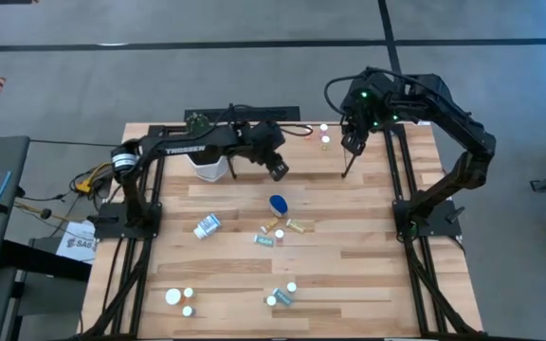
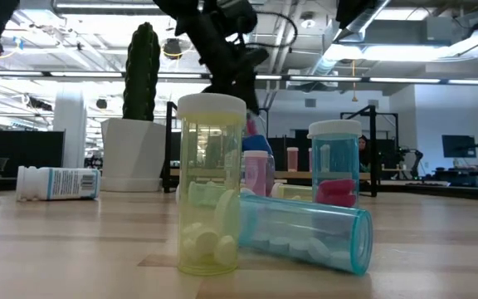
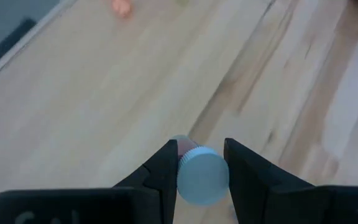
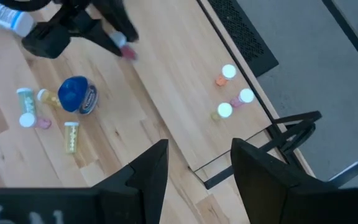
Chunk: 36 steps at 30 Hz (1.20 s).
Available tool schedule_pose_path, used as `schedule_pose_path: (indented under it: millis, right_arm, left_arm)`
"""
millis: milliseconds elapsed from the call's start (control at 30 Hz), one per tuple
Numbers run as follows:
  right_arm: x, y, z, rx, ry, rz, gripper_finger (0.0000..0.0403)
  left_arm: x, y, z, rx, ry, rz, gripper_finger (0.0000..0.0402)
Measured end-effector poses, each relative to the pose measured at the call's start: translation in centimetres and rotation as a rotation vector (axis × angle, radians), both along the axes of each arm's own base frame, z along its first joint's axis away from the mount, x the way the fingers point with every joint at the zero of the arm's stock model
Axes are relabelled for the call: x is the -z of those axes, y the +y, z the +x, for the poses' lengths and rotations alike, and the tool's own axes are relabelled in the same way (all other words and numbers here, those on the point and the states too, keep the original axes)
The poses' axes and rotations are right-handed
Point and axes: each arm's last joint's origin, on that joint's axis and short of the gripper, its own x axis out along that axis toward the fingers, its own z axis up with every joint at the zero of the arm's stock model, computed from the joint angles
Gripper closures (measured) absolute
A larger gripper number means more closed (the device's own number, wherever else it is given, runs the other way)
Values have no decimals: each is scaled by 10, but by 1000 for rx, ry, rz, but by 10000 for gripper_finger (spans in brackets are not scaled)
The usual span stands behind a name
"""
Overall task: Pick and place medicine bottles onto shelf by color
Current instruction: Put the small blue pill bottle on the shelf
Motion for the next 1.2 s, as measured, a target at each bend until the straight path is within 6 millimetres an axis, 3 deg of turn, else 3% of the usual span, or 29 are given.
schedule_pose_path:
  millis: [200, 467, 700, 1200]
  right_arm:
    - [0, 1, 1, 9, -6, 6, 207]
    - [0, 1, 0, 28, -12, 15, 207]
    - [0, 1, 0, 27, -13, 14, 207]
    - [-1, 0, 2, 25, -27, 7, 207]
  left_arm:
    - [3, 13, 21, 94, 76, 54, 306]
    - [24, 24, 38, 202, 240, 58, 306]
    - [29, 35, 32, 208, 287, 56, 306]
    - [29, 103, -1, 80, 295, 59, 306]
